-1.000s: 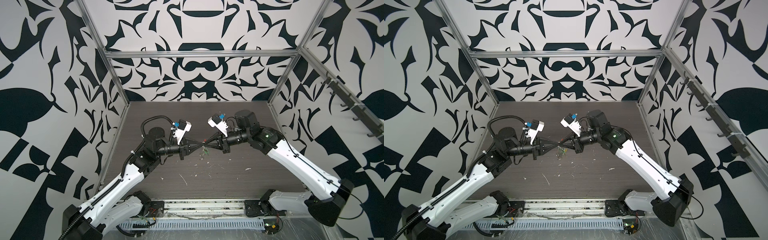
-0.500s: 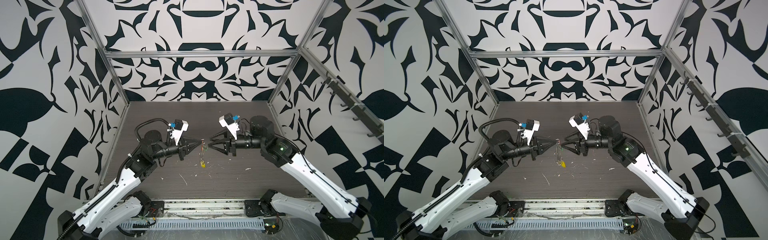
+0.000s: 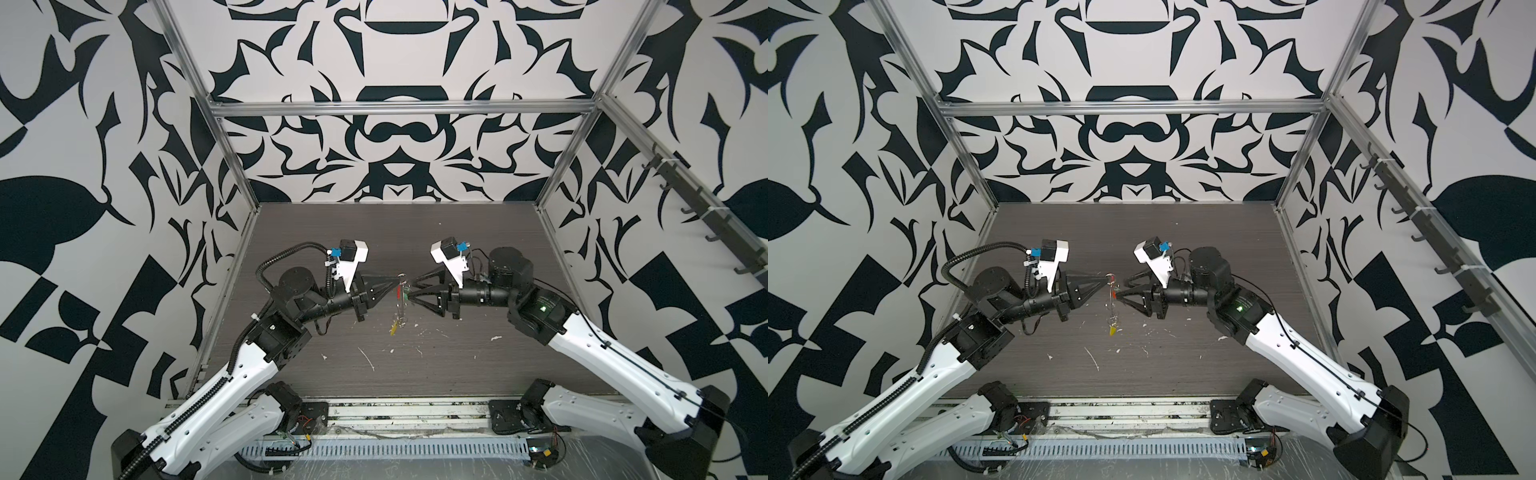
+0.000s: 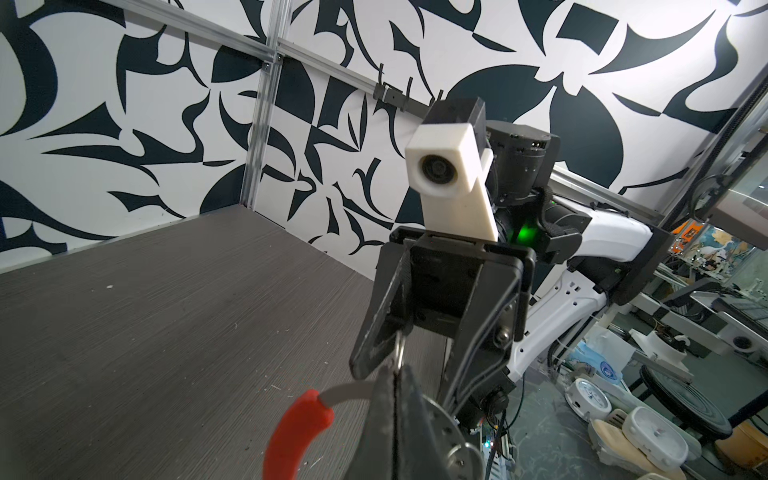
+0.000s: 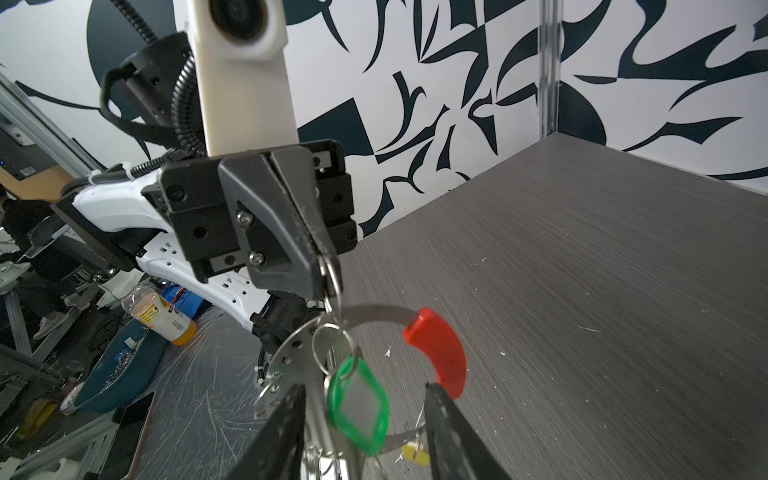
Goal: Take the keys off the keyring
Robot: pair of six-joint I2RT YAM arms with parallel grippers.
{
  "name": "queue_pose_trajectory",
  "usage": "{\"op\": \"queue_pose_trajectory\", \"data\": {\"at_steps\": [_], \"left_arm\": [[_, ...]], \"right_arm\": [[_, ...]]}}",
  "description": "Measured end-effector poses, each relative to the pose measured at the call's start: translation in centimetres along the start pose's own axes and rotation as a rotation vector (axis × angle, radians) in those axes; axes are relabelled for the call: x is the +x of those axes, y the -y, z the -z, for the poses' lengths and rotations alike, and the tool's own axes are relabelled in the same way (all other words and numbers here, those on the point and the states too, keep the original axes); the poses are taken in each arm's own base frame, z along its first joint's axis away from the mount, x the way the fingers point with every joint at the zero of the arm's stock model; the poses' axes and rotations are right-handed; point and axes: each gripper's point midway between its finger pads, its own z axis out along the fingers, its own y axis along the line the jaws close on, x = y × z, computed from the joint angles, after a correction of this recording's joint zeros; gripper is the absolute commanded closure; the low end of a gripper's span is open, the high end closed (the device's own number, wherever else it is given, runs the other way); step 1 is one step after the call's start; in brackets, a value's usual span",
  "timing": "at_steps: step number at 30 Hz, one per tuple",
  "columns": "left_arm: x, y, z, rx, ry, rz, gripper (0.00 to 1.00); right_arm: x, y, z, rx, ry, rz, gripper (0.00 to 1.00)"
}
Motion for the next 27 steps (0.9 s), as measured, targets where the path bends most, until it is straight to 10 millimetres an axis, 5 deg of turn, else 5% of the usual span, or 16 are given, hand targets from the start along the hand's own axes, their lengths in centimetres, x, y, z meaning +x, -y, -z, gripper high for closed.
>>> {"op": "queue_pose_trajectory", "data": {"at_steps": [14,27], "left_arm": [[-0.2,0.0,0.4,-0.005,0.041,0.01,1.0],[0.0,-0.2,0.5,-0.013,0.116,0.018,1.0]], "right_arm": [[0.5,0.0,-1.1,0.024,-0.014,0.037,0.99],[0.8,-0.9,-2.9,-0.018,-0.041,0.045,1.0]]}}
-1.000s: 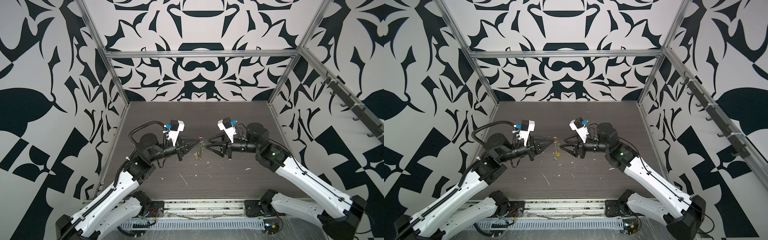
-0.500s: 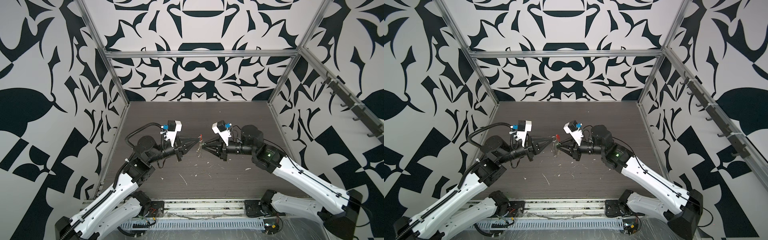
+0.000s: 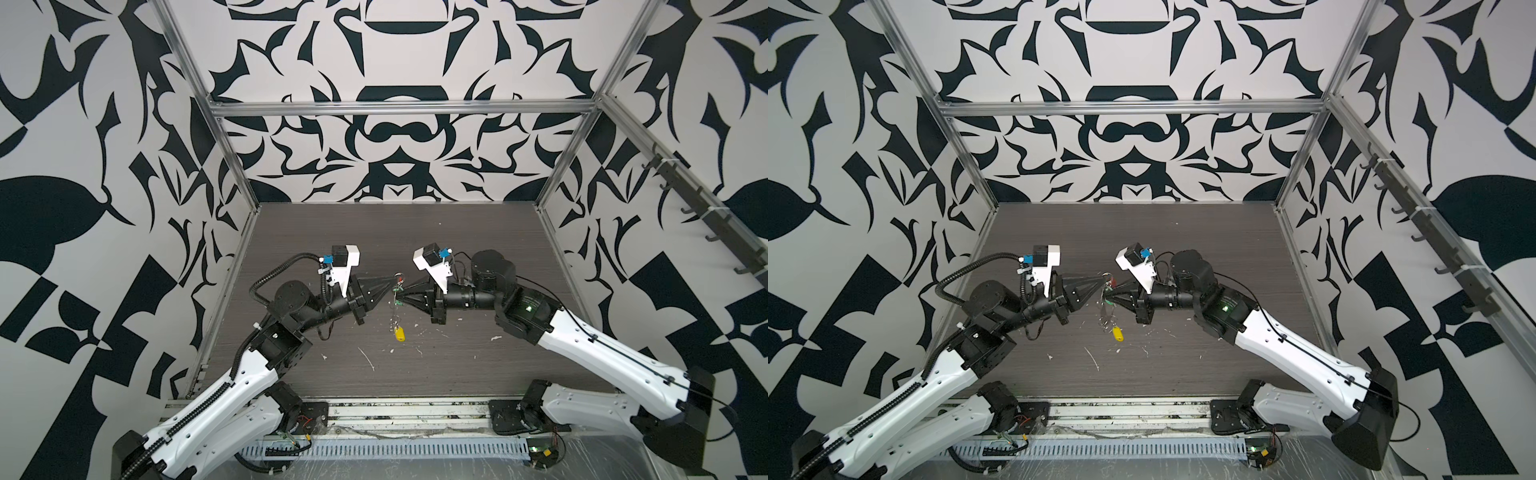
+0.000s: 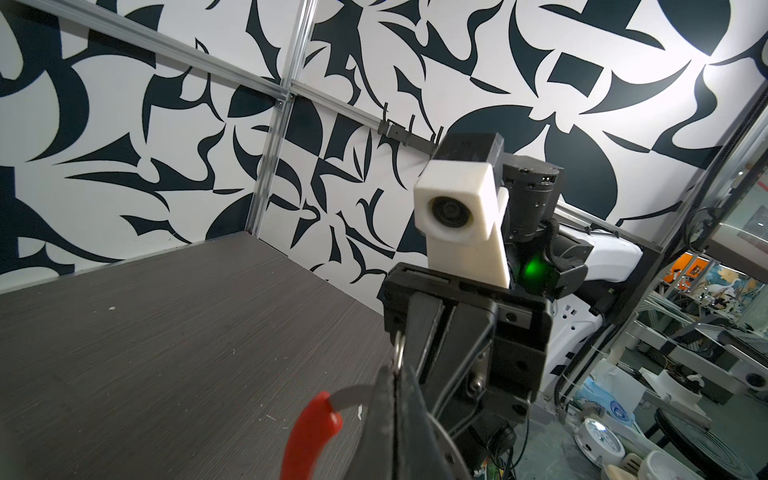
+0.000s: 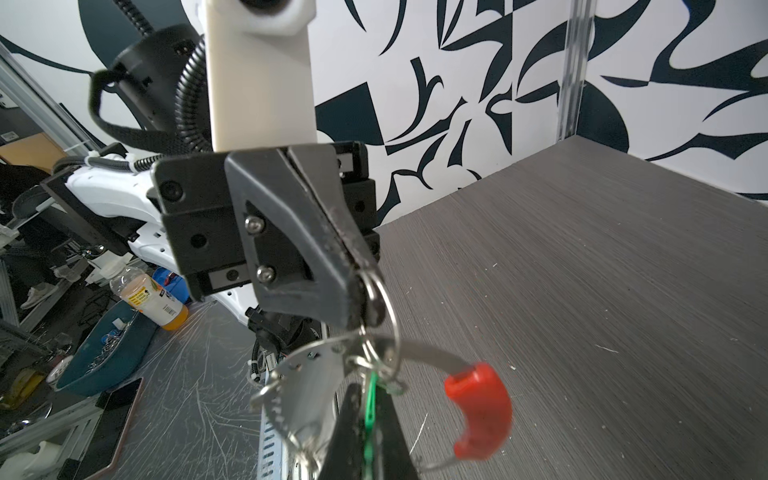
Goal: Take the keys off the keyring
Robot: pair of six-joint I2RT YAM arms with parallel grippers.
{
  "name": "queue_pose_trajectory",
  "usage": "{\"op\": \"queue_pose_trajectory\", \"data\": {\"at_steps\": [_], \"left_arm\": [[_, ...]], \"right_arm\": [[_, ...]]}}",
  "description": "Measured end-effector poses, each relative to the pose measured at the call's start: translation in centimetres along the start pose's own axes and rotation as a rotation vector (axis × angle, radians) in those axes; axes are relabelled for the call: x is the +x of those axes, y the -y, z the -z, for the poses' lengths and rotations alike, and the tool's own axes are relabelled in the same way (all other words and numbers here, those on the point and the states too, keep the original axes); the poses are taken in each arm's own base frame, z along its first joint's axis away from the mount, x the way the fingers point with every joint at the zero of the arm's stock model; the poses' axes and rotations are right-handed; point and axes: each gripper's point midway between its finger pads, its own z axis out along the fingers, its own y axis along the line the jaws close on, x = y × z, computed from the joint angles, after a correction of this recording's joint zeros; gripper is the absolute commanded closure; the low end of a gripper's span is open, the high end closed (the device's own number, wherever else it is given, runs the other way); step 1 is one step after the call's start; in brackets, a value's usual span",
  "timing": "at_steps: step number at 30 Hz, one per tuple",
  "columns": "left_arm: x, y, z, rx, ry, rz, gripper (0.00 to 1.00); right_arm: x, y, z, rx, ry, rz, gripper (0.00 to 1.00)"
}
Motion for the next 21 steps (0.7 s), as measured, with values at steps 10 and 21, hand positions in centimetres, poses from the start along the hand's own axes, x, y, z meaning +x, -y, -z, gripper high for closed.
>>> {"op": "queue_pose_trajectory", "data": {"at_steps": [10,21], "left_arm": [[-0.6,0.2,0.1,0.013,0.045,-0.009,1.0],[-0.6,0.8,0.7,0.019,0.039,-0.025,1.0]], "right_arm": [[-0.7,-0.1,-1.0,-0.042,0.042,-0.013,1.0],[1.4,-0.8,-0.1,-0.022,-0.04,-0.036,0.58]]}}
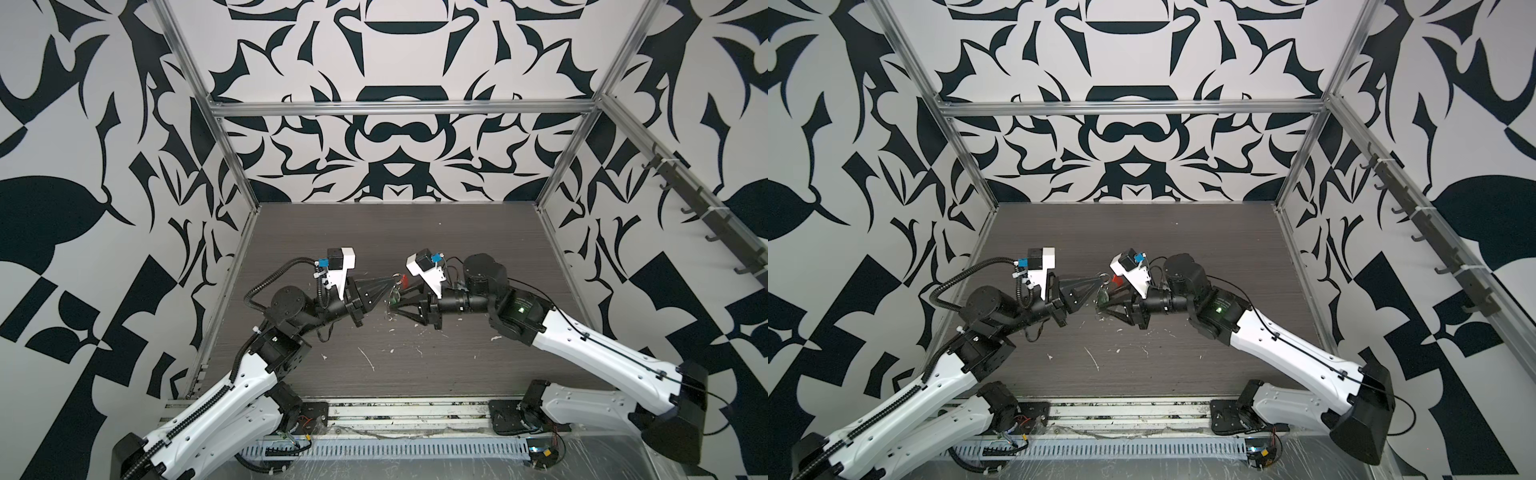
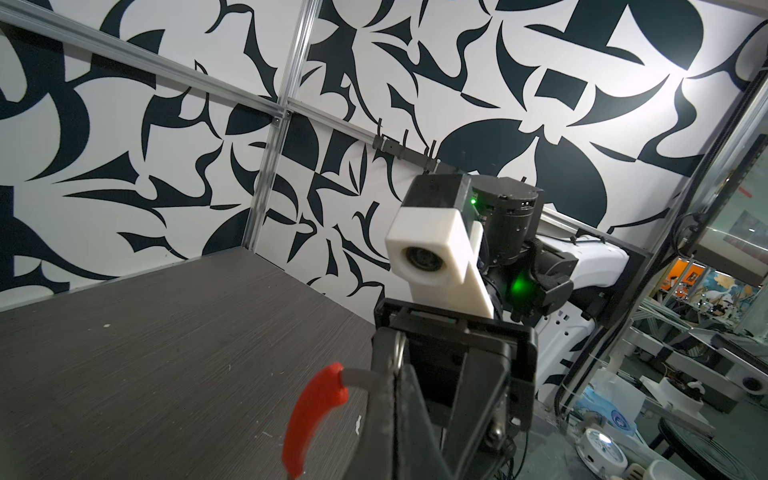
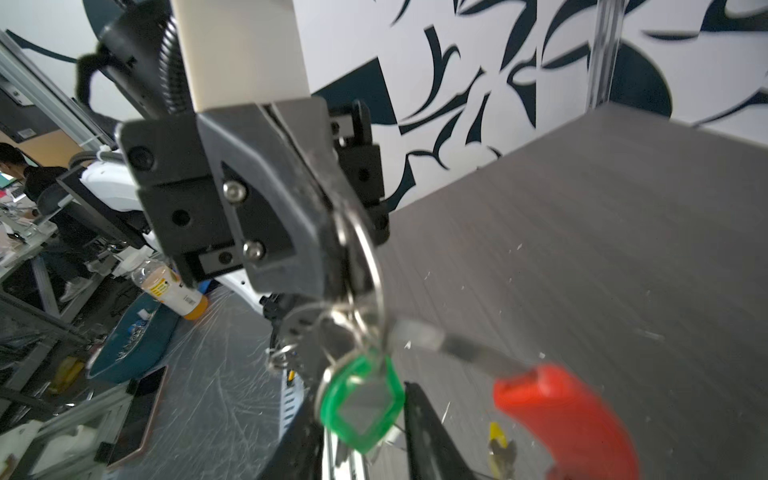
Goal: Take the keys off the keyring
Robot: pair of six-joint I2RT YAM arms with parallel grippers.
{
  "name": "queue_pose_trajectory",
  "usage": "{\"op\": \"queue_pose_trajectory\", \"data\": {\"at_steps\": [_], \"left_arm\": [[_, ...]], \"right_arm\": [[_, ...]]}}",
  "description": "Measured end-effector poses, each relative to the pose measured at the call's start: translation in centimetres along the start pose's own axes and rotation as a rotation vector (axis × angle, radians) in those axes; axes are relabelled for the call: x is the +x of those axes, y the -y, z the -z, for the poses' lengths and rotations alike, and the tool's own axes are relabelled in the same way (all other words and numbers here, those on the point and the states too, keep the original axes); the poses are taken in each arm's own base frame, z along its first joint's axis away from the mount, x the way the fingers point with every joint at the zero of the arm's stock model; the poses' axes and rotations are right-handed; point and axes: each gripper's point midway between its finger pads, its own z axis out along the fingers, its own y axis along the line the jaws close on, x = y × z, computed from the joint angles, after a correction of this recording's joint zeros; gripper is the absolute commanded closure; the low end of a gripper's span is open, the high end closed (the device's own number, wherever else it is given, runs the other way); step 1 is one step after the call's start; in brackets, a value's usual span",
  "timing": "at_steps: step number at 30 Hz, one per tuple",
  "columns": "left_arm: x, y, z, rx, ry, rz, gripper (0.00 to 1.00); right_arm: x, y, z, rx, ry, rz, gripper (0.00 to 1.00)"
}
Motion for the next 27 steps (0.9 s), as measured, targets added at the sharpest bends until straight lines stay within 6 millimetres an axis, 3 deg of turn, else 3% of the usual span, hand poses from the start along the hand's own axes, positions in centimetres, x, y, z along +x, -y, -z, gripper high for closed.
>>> {"op": "queue_pose_trajectory", "data": {"at_steps": [7,11,16,20,27], "left_arm": [[-0.1,0.2,0.3,-0.004,0.002,-0.01,1.0],[0.1,0.1,0.8,-0.006,0.021,-0.014,1.0],[0.1,0.1,0.9,-0.006,0.031,-0.007,1.0],[-0.1,0.3,0.9,0.0,0.042,-0.008,1.0],[-0.2,0.2,0.9,-0.002,0.045,-0.006,1.0]], "right_arm": [[-2.8,-2.4,4.2,0.044,0.122,0.076,0.53],[-4.9,-2.4,5.5,0.094,0.216,0.073,0.52],[-5.9,-1.0,3.8,0.099,0.221,0.018,0.53],[-4.8,0.5,1.6,0.079,0.168,-0.046,0.55],[-5.5,-0.5,1.2,0.006,0.187,-0.055,0.62]]}}
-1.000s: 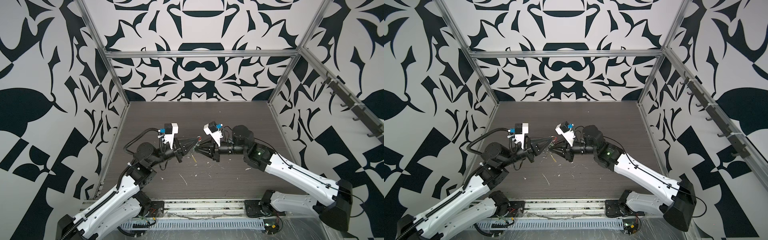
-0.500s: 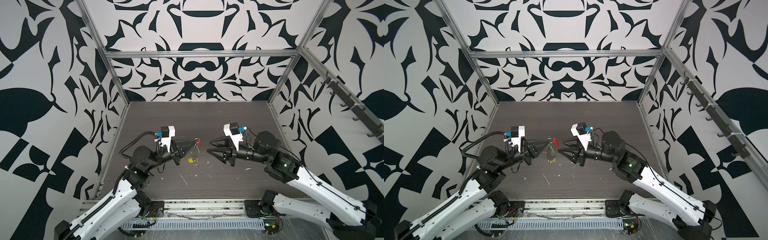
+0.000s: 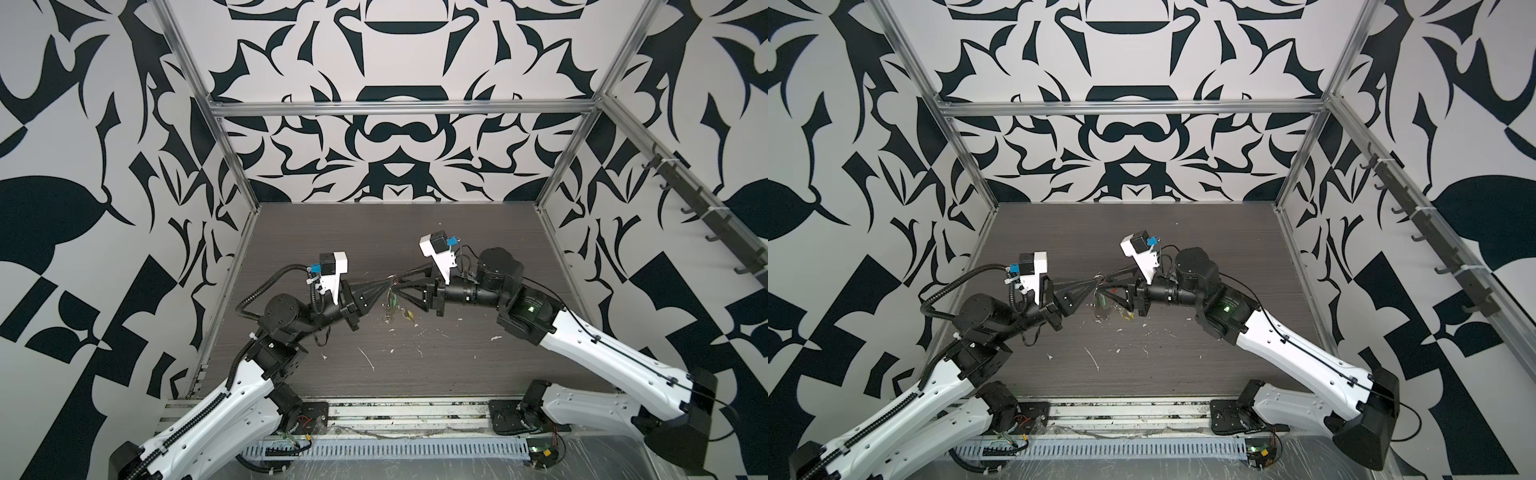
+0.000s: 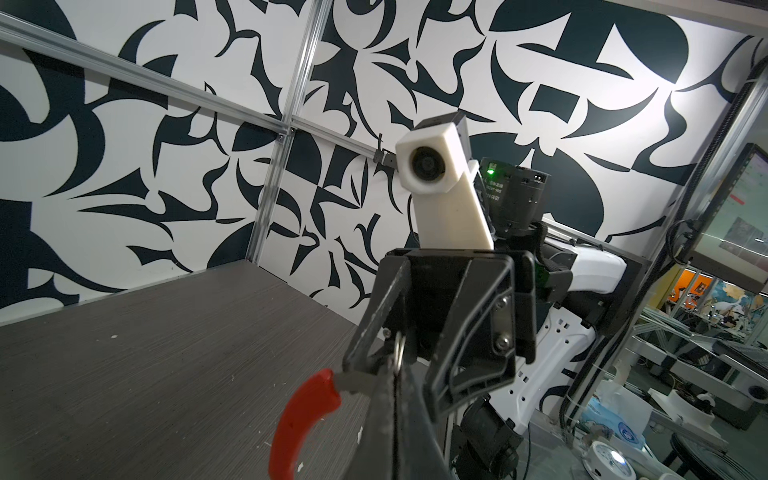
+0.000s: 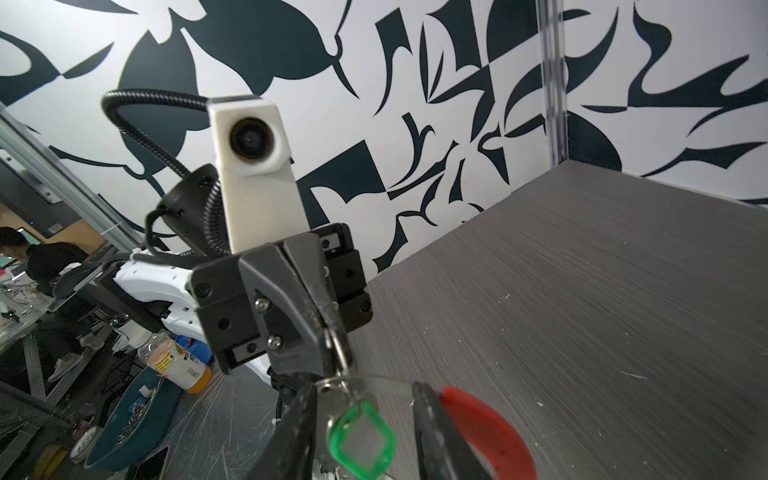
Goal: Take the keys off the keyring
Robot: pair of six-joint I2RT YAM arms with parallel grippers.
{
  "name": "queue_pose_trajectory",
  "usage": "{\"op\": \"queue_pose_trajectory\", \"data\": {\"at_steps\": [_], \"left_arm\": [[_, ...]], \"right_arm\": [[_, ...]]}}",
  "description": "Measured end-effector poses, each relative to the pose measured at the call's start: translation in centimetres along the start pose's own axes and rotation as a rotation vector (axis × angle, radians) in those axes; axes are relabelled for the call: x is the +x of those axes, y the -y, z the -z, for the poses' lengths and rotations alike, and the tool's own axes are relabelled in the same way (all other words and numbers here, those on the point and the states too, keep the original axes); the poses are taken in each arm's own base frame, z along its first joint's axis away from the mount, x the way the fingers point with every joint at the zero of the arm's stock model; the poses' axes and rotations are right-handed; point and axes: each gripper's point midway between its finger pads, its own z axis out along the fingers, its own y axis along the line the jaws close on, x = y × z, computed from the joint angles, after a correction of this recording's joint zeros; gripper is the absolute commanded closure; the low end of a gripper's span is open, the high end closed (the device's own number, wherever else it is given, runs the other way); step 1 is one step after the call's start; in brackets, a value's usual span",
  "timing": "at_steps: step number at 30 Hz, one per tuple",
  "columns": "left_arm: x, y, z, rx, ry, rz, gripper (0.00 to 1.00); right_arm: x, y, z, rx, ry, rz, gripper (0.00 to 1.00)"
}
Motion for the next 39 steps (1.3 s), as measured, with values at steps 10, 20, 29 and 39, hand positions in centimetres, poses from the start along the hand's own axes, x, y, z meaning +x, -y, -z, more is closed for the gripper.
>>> {"op": "queue_pose_trajectory", "data": {"at_steps": [10,20,29,39], "left_arm": [[-0.2,0.0,0.0,0.0,0.009,-0.004,1.0],[0.0,-0.2,0.0,-0.011,0.0,0.02,0.77],[0.5,0.2,1.1,-0.048,-0.06,-0.01,0.6],[3.3,-0.8,-0.7,-0.042,-0.261,0.047,0.67]], "right_arm": [[-0.8,-0.8,0.1,-0.043,0.025,-0.006,0.84],[-0.6,-0.1,0.3,-0.017,0.012,-0.017,1.0],[0.2,3.2,2.9,0.047,-0.127,-0.05,1.0],[2.6,2.7,3.1,-0.044,-0.36,0.005,1.0]]}}
